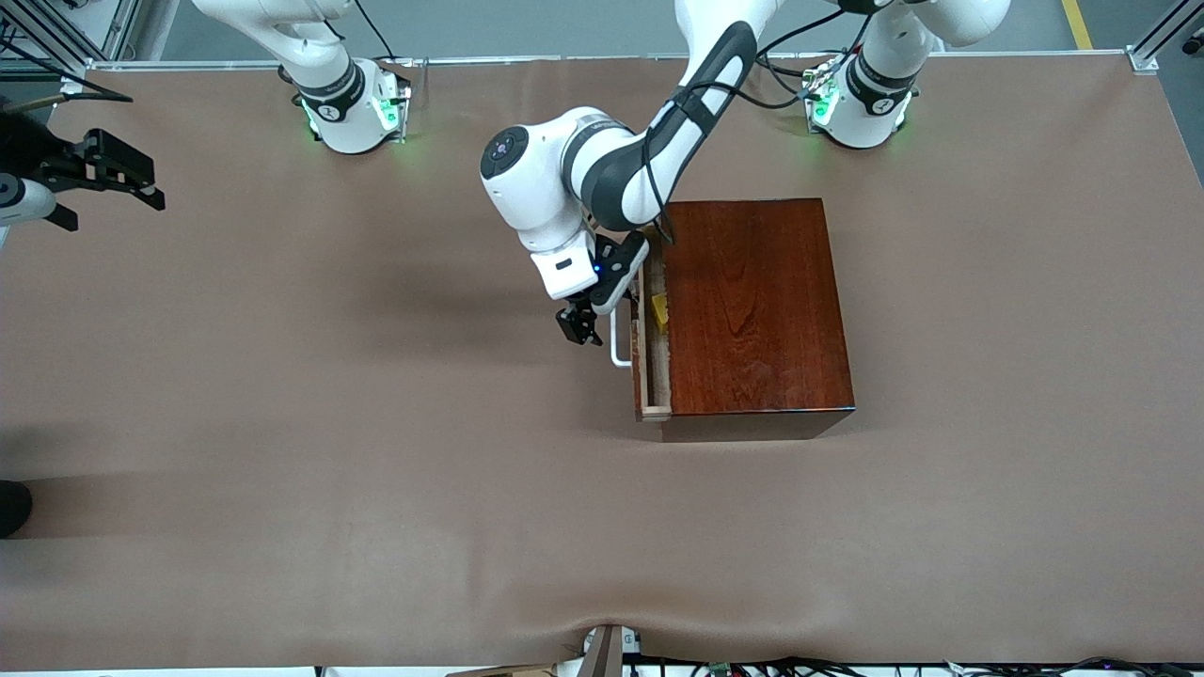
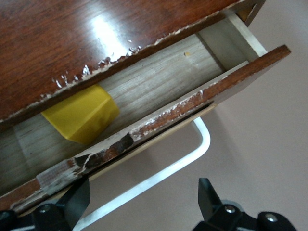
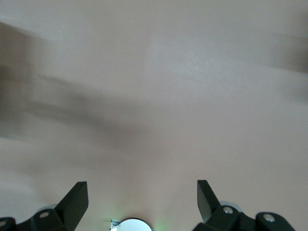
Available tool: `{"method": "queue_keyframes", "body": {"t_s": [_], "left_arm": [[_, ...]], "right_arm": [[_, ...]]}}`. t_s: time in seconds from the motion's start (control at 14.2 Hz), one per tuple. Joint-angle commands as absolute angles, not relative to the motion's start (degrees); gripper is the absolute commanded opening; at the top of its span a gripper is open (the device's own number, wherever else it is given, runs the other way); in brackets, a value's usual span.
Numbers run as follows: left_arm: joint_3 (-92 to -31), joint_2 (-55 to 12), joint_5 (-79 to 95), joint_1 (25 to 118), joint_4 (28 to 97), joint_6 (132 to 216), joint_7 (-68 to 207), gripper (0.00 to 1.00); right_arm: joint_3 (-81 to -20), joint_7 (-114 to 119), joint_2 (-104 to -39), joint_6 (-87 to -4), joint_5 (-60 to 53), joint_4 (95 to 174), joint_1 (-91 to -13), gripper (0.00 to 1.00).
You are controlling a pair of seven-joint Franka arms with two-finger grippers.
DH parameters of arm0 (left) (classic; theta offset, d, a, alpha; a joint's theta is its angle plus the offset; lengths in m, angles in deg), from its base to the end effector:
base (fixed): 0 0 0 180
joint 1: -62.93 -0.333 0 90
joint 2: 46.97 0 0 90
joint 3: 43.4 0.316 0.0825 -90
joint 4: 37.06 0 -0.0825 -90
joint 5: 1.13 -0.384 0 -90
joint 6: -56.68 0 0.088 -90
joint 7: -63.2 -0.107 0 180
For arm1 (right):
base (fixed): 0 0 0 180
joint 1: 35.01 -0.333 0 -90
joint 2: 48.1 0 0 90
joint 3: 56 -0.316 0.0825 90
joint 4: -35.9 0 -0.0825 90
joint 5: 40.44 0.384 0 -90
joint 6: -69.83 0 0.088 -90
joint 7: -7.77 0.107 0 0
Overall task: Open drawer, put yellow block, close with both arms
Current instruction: 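Push the drawer front into the box with the left gripper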
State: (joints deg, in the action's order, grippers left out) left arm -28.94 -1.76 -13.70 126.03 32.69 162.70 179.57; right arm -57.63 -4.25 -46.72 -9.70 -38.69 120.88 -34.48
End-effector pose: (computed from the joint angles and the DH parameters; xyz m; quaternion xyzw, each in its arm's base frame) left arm 0.4630 -0.5738 0.3075 -0.8482 -0.4889 -0.1830 0.0902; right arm 0.5273 0.0140 0.6628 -0.9925 -0.1164 0.0339 0.0181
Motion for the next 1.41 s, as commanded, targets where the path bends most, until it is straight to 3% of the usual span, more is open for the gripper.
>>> {"method": "queue_keyframes", "body": {"t_s": [0.0,0.42,1.06,1.34], "left_arm": [[-29.0,-4.5,-14.3,125.0,36.1,161.3,176.9,1.00],[-29.1,-7.7,-14.3,123.6,39.5,160.7,173.1,1.00],[-29.3,-8.1,-12.4,123.3,36.9,161.4,171.8,1.00],[-29.2,-15.6,-8.4,119.3,36.8,161.4,162.2,1.00]], "right_arm": [[-58.3,-3.6,-46.3,-9.3,-38.2,121.0,-33.7,1.00],[-58.1,-3.6,-46.3,-9.4,-38.3,121.0,-33.7,1.00],[-58.1,-2.2,-46.3,-10.1,-40.3,120.9,-34.4,1.00],[-58.1,-2.2,-46.3,-10.8,-41.3,120.9,-34.0,1.00]]}}
